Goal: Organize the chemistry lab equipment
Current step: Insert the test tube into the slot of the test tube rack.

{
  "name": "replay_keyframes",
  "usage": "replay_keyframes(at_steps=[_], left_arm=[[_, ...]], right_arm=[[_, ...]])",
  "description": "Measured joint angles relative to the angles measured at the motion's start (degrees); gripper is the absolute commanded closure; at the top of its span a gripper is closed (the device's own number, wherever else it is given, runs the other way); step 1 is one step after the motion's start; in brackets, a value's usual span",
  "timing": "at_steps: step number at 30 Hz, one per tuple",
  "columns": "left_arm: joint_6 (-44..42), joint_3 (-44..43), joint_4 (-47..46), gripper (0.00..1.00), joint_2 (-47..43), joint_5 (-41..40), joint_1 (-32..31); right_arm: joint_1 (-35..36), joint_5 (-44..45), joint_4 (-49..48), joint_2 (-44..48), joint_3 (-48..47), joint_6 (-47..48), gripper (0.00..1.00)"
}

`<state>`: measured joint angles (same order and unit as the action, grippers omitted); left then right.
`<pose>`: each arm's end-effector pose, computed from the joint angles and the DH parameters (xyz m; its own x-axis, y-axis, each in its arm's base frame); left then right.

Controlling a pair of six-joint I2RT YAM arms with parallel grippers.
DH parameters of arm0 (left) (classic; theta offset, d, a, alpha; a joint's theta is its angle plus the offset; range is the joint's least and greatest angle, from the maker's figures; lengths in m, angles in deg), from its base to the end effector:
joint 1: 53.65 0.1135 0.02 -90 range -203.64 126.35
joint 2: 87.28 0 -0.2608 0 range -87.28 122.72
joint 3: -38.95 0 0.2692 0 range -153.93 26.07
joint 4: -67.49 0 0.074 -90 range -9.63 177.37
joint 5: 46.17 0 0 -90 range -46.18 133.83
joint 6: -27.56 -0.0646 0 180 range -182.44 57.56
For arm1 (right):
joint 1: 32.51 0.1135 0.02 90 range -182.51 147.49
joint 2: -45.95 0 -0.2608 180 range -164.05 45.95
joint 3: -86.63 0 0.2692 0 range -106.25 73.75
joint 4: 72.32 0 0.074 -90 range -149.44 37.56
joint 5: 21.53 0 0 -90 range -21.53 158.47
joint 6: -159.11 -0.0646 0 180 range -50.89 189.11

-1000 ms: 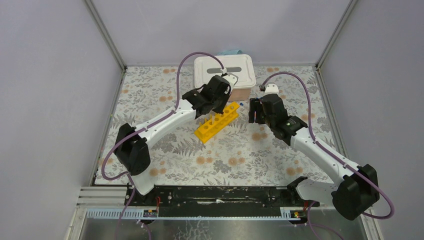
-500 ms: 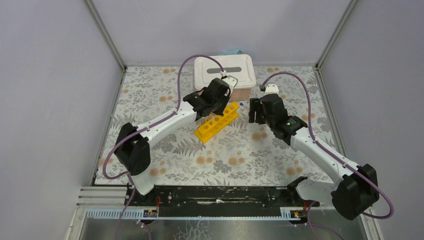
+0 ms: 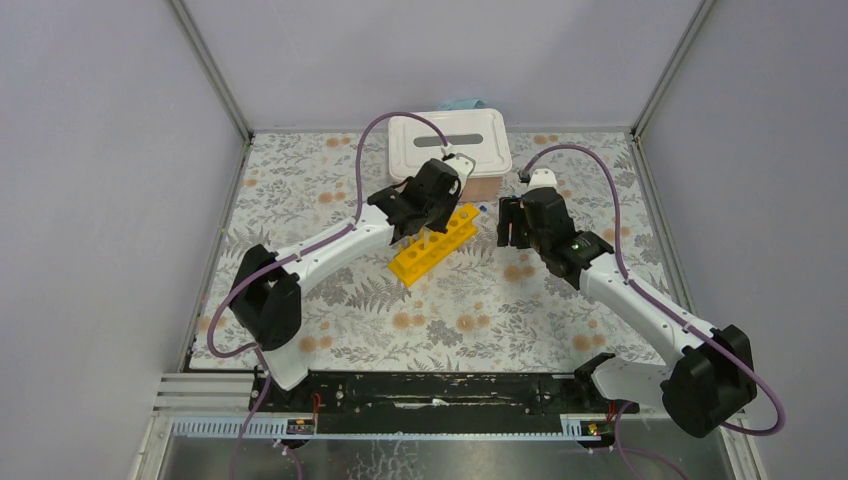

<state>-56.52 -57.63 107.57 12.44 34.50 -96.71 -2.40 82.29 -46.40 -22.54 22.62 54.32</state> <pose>0.3237 -0.2881 0.2615 -0.5583 0.3824 -0.7363 0.5327 0.8456 0.0353 0.2765 0.1425 0.2659 -0.5021 -0.0046 -0.8648 -0.1869 0.9769 0.1033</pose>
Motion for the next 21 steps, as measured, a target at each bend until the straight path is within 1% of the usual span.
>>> replay_keyframes(at_steps=[21], left_arm=[[1.05,3.06,-2.60,0.76,0.70,0.00,0.00]], right_arm=[[-1.05,-1.36,-0.07,-0.46,0.02,0.61,0.29]])
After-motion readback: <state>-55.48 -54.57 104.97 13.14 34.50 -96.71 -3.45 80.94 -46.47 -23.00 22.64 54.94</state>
